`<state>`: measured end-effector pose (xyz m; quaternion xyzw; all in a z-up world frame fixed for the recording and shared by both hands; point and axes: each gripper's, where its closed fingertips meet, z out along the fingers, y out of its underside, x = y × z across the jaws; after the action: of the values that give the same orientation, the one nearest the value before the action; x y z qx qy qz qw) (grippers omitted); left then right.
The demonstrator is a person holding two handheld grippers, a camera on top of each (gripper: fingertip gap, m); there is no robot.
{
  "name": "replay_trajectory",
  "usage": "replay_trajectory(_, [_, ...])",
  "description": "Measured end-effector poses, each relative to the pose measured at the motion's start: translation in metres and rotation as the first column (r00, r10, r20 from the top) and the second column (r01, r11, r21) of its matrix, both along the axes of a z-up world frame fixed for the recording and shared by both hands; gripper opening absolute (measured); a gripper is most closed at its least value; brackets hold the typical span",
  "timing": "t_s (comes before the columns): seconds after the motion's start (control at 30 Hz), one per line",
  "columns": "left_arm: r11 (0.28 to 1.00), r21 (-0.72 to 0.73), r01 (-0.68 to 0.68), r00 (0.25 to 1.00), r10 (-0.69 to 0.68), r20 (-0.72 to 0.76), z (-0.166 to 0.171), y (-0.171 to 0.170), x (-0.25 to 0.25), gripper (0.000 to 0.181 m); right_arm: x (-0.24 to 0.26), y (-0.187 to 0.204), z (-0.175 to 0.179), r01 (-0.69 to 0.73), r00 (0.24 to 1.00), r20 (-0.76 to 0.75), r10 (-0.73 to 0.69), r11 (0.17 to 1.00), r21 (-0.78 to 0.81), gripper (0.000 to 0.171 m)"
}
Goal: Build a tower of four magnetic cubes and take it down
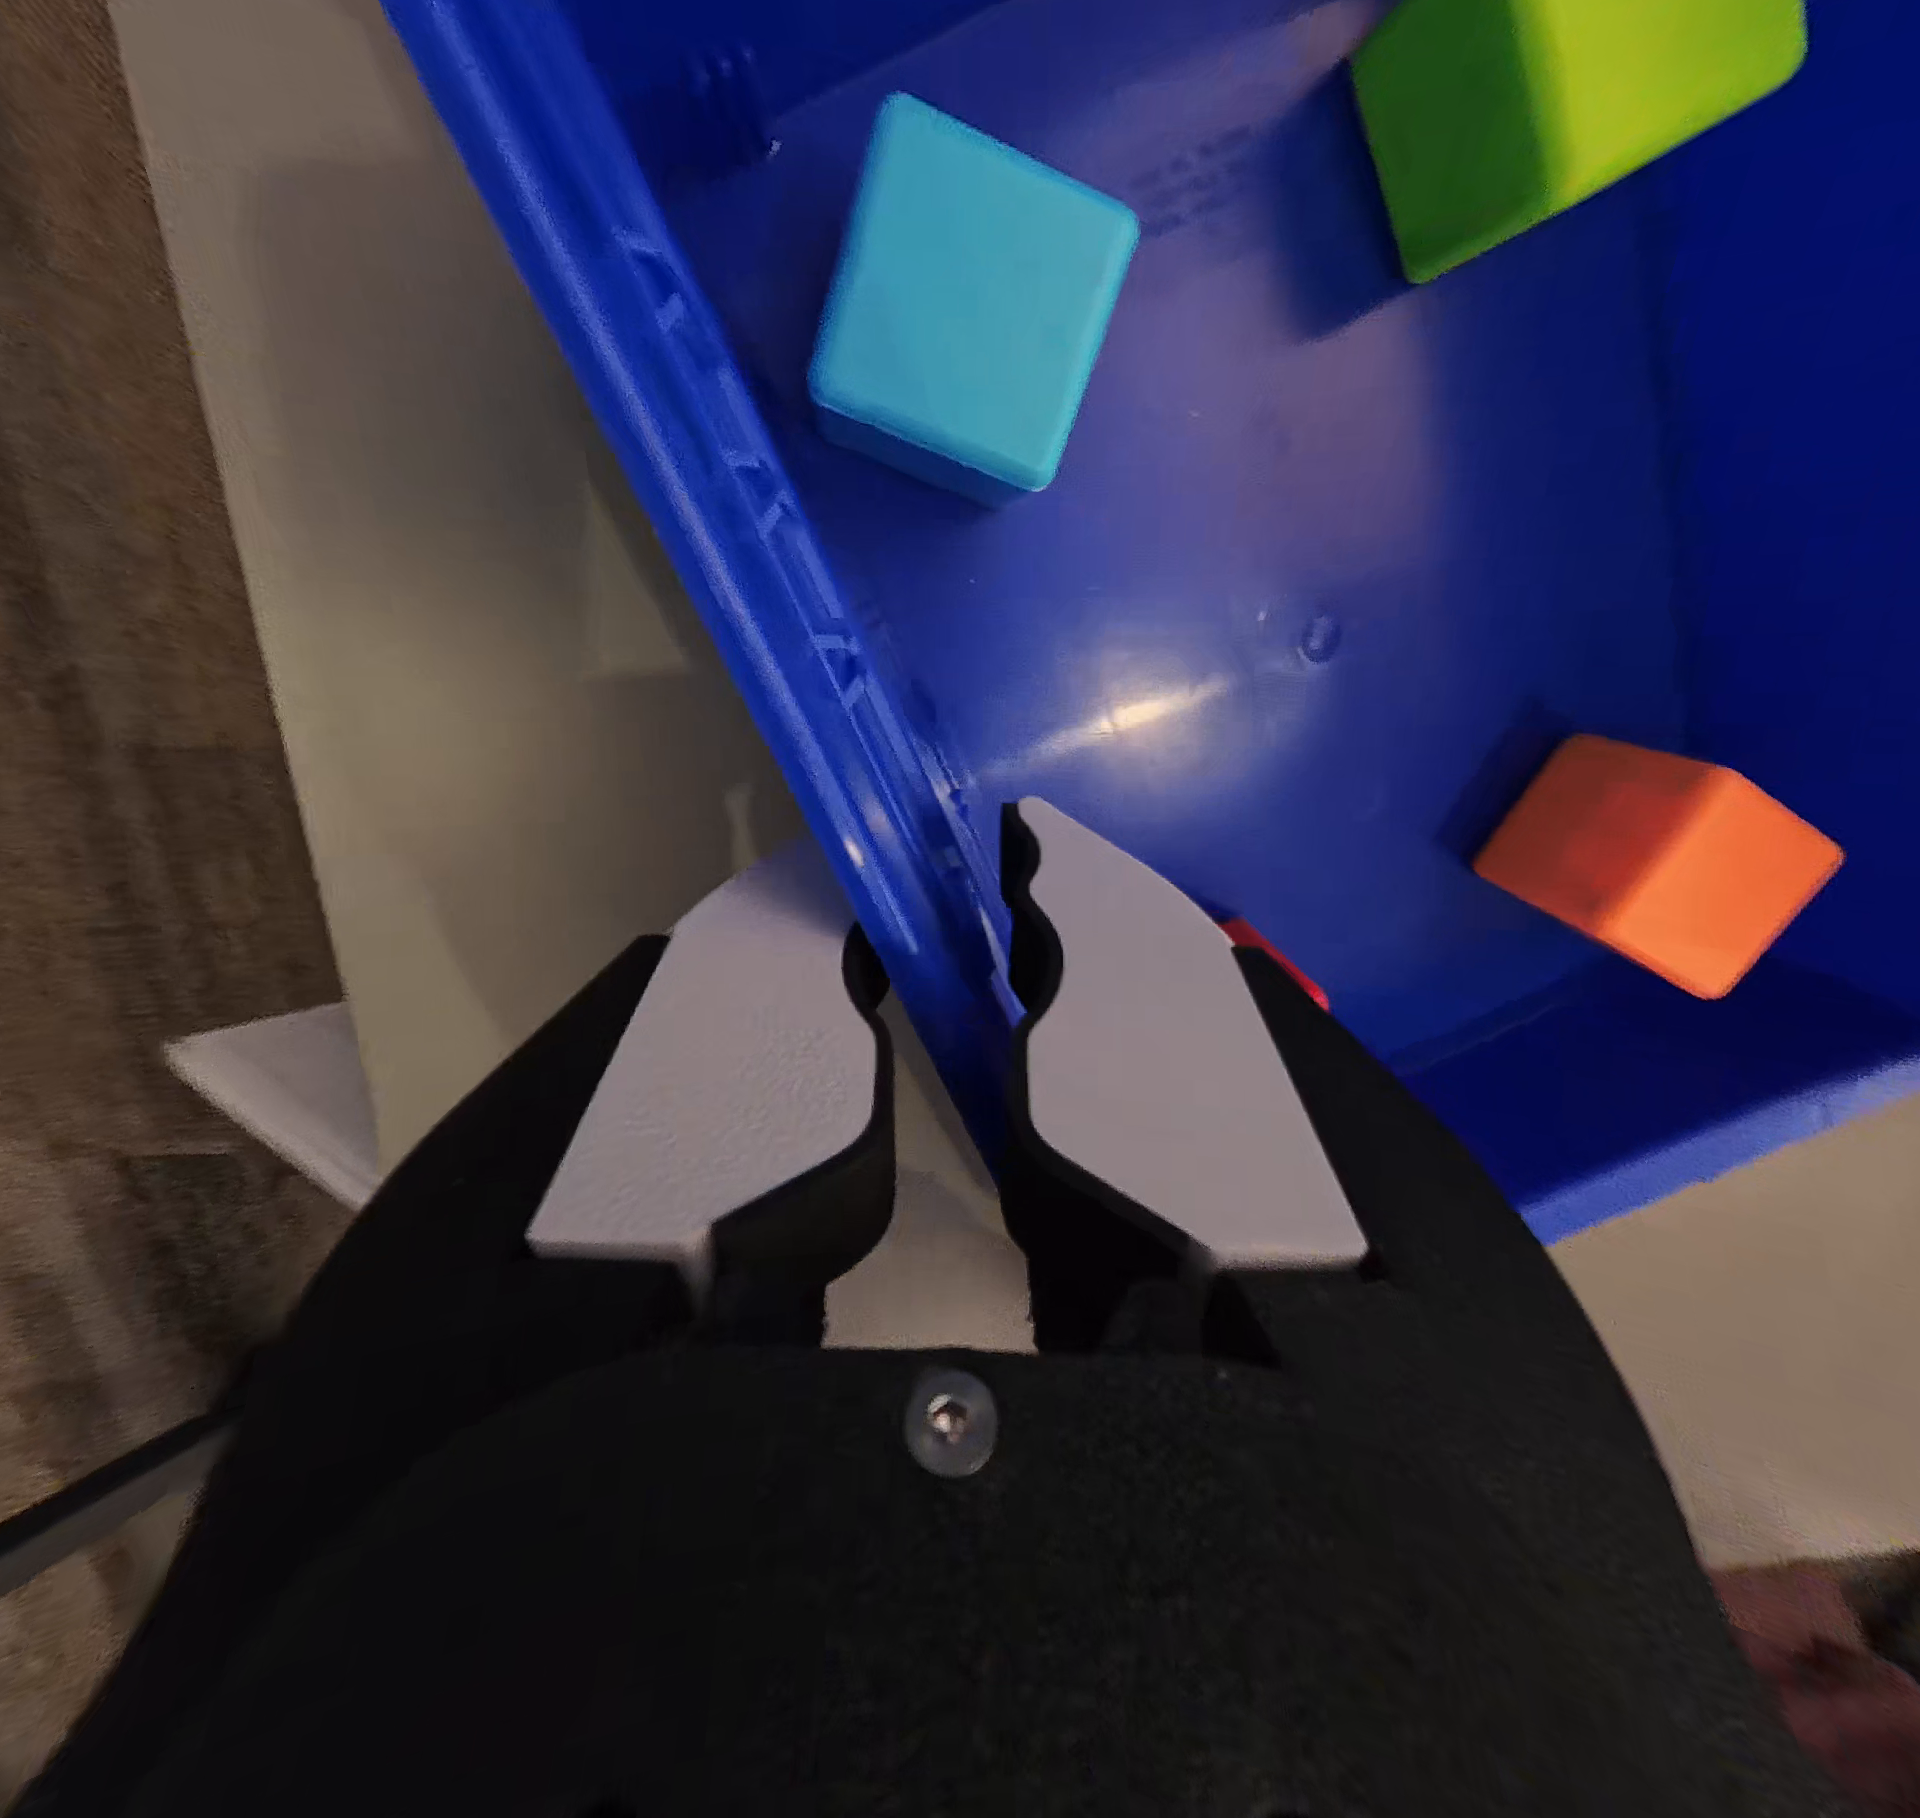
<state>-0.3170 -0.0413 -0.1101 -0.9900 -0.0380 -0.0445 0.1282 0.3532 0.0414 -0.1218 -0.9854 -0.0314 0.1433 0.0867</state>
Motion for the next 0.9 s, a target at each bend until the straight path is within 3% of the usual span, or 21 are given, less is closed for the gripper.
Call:
replay_trajectory(0.17, [0.996,0.008,0.087,0.995,-0.086,-0.059,0.0,0.015,0.009,0.014,0.044,0.001,0.0,0.074,0.997,-0.006,-0.074,0.997,0.007,0.008])
replay_trajectory(0.47, [0.969,0.036,0.245,0.961,-0.238,-0.139,-0.002,0.031,0.03,0.01,0.103,-0.017,-0.001,0.064,0.997,0.039,-0.065,0.998,0.025,0.009])
replay_trajectory(0.83, [0.977,0.048,0.207,0.973,-0.2,-0.117,-0.003,0.031,0.032,0.009,0.138,-0.016,-0.001,0.108,0.994,0.002,-0.109,0.99,0.087,0.008])
replay_trajectory(0.9, [0.98,0.015,0.199,0.977,-0.197,-0.085,-0.007,0.024,0.035,0.017,0.138,-0.016,-0.001,0.122,0.992,0.006,-0.123,0.986,0.11,0.012])
